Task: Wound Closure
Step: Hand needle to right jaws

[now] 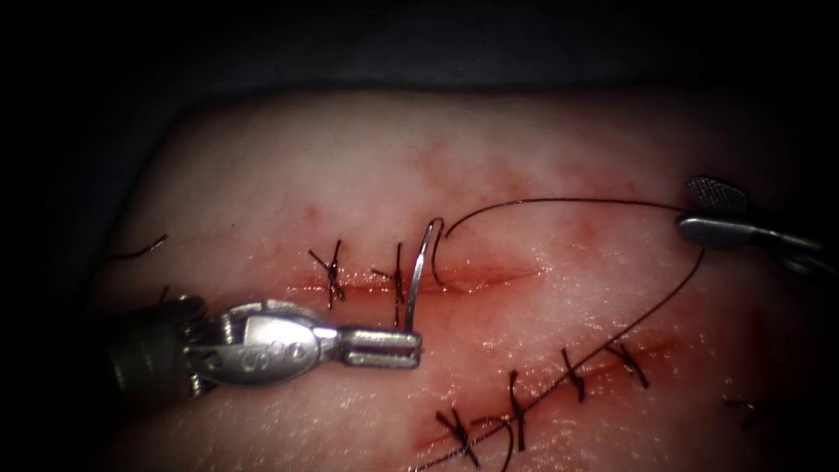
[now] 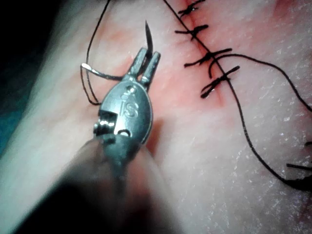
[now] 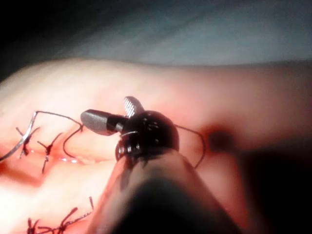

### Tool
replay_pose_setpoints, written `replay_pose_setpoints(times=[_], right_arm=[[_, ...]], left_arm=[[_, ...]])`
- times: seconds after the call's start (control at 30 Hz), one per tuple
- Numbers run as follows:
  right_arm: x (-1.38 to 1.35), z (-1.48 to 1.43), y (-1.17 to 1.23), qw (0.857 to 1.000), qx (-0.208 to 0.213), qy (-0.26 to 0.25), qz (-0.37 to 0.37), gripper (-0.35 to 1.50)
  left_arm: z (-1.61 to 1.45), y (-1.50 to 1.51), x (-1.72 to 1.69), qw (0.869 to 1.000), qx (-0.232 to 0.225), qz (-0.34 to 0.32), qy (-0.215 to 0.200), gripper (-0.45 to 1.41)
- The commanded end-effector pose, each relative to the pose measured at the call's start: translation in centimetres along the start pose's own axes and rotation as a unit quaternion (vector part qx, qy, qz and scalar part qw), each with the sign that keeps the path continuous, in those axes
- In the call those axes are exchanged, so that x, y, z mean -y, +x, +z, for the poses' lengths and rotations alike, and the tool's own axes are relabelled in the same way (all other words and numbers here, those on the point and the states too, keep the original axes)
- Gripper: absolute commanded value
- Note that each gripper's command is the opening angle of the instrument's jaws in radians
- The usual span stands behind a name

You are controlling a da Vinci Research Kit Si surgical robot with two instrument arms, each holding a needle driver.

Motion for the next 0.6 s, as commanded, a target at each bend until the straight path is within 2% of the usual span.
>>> replay_pose_setpoints(times=[0.03,0.27,0.6], right_arm=[[0.05,0.33,-0.13,1.0,0.001,0.014,0.013,1.36],[-0.01,1.0,-0.56,0.995,0.029,0.059,0.074,1.36],[-0.08,1.4,-0.61,0.986,0.049,0.089,0.131,1.33]], left_arm=[[0.08,-0.04,0.07,1.0,-0.005,0.0,0.004,-0.45],[0.12,-0.05,0.1,0.999,-0.04,0.002,0.031,-0.45],[0.15,-0.04,0.05,0.998,-0.055,0.026,0.029,-0.45]])
